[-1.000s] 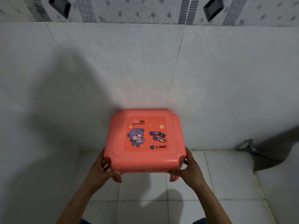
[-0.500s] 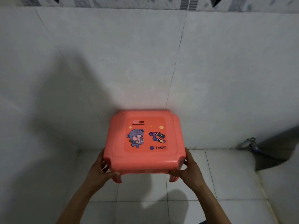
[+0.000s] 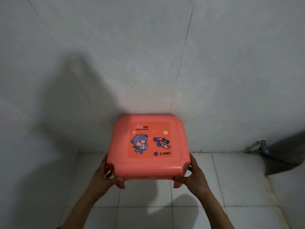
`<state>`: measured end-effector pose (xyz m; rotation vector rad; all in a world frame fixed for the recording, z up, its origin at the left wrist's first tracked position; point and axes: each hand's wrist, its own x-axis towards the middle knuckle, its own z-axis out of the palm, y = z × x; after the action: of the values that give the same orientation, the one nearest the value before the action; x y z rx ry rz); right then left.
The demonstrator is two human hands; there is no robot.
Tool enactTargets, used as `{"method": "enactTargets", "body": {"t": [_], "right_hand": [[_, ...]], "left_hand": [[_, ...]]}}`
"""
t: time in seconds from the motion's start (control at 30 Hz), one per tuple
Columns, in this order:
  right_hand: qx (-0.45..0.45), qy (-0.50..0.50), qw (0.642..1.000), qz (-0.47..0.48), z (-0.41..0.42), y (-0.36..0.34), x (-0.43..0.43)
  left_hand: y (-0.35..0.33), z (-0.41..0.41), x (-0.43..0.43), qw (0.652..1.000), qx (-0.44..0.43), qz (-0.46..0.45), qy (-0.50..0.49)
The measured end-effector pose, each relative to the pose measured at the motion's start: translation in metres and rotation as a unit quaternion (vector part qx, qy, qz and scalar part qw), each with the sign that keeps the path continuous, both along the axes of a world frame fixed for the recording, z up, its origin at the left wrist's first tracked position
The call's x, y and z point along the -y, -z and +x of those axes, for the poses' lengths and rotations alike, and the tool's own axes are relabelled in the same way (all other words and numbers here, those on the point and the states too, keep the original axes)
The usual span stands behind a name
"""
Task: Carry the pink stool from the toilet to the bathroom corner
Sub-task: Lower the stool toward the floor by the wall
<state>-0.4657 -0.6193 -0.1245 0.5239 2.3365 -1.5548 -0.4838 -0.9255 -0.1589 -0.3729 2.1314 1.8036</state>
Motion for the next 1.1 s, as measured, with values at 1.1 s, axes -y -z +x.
{"method": "enactTargets", "body": {"t": [1.1], "right_hand": [[-0.005, 0.003, 1.0, -0.003, 0.005, 0.146, 0.005]], "left_hand": [[0.135, 0.005, 0.004, 0.999, -0.016, -0.033, -0.002]]}}
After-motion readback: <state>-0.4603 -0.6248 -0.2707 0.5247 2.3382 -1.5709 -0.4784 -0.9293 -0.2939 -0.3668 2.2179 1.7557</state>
